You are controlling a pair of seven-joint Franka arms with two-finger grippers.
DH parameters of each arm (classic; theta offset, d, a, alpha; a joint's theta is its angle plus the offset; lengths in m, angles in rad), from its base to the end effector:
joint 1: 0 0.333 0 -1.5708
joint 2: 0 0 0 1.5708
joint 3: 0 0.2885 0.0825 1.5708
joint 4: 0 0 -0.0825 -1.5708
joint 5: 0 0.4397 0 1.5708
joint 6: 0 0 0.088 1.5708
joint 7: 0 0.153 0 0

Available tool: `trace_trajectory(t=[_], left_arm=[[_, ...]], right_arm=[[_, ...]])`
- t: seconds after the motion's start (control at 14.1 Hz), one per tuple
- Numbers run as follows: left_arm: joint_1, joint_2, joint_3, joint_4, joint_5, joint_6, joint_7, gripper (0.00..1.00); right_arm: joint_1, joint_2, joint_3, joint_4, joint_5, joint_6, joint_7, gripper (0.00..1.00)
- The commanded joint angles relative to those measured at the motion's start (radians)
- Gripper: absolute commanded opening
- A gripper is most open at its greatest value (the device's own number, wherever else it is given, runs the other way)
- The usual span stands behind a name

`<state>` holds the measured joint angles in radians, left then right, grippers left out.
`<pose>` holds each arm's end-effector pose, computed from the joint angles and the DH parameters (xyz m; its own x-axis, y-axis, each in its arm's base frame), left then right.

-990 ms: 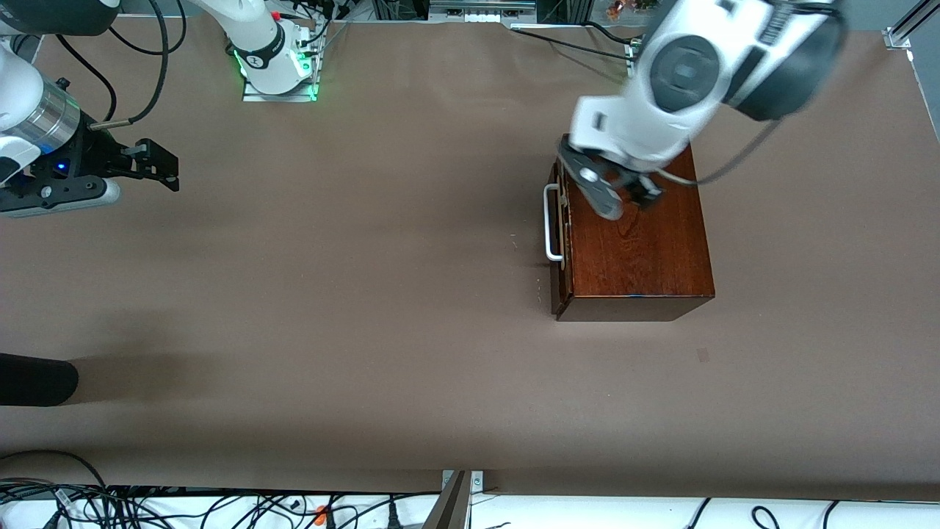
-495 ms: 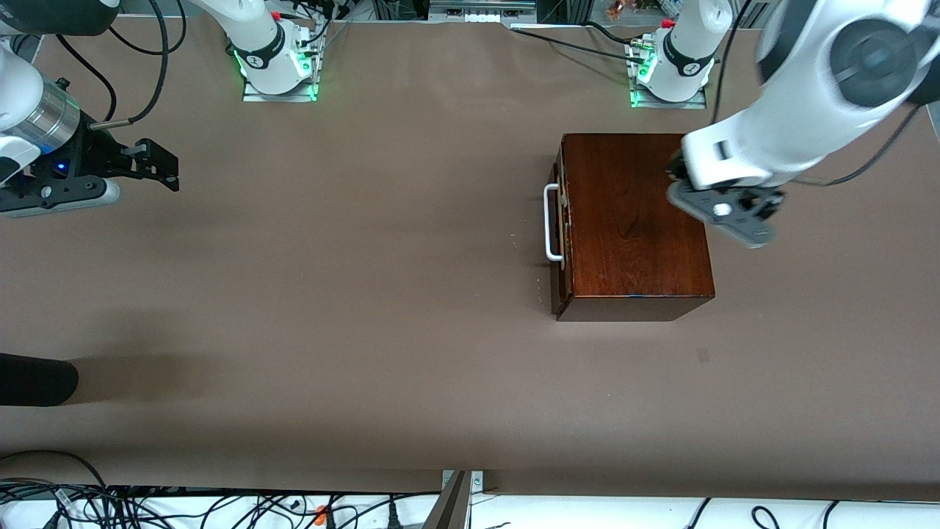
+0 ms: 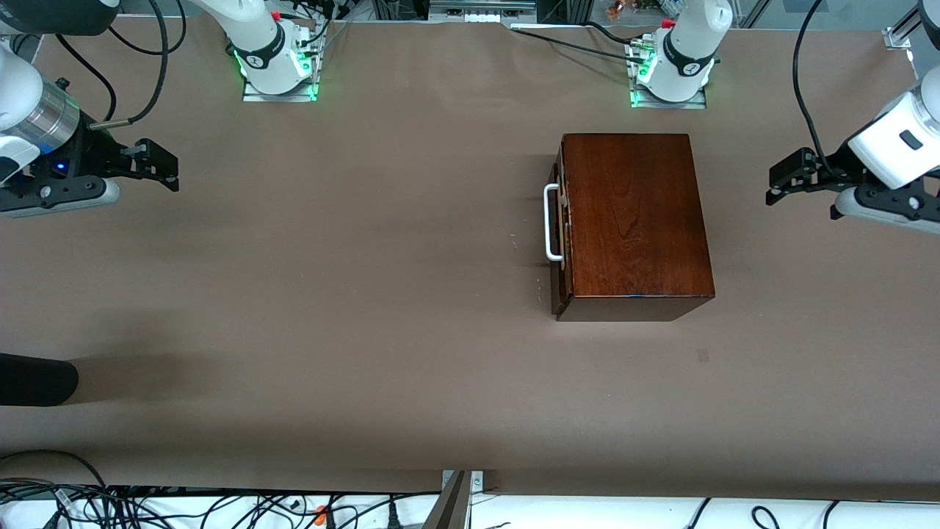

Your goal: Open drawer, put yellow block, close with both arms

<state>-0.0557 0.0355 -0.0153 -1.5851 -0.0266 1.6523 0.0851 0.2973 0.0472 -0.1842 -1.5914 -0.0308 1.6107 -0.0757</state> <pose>0.6269 -0.0483 0.5288 0.9876 -0.1532 0.0339 -0.1541 -0.9878 0.0243 0.6202 0.0675 0.5150 0.9816 0.1887 -0.0300 0.1898 -0.9811 0.0372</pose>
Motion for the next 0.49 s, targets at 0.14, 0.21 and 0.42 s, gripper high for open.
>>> trace_trajectory(t=[0.14,0.21,0.42], left_arm=[[-0.019,-0.100,-0.002,-0.141,0.089,0.049,-0.097,1.00],[-0.018,-0.098,-0.003,-0.144,0.090,0.047,-0.102,1.00],[-0.004,-0.086,-0.005,-0.131,0.076,-0.012,-0.119,1.00]], right_arm=[[-0.007,0.014,0.008,0.025,0.002,0.000,0.001,1.00],[-0.006,0.014,0.008,0.025,0.002,0.000,0.001,1.00],[-0.001,0.011,0.012,0.025,0.002,-0.006,0.001,1.00]])
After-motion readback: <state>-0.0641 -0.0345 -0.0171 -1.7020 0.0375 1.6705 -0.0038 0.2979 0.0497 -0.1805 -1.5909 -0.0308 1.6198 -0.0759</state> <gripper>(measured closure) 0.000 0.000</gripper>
